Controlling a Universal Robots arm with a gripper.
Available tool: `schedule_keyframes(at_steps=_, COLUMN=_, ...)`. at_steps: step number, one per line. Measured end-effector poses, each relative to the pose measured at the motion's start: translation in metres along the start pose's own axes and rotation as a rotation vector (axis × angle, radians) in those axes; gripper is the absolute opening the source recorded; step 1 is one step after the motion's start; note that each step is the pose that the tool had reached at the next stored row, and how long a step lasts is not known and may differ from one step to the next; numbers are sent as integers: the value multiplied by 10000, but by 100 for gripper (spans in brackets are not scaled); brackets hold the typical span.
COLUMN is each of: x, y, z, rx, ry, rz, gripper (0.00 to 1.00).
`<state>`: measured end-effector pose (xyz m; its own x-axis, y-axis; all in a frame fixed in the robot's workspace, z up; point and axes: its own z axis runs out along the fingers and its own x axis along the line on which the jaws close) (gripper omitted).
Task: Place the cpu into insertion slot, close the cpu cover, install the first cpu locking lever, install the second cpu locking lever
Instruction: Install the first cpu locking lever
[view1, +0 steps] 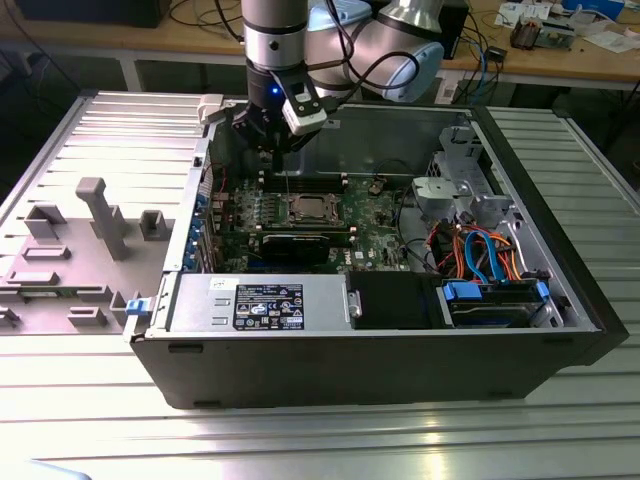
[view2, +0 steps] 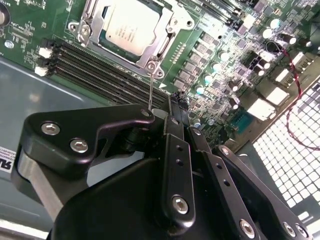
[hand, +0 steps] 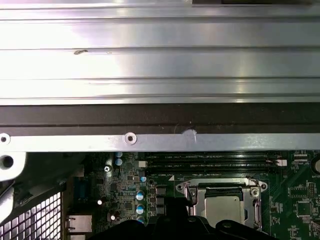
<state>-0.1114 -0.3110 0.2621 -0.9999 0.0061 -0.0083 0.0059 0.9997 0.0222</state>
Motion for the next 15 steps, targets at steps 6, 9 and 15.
schedule_keyframes(at_steps=6, x=-16, y=27, z=5, rx=-1, ry=0, rz=-14, gripper=11)
schedule_keyframes(at_steps=9, x=-59, y=28, z=11, rx=0, ry=0, rz=-13, gripper=11)
schedule_keyframes(at_steps=15, x=-145, y=30, z=30, rx=-1, ry=-2, rz=-13, gripper=11)
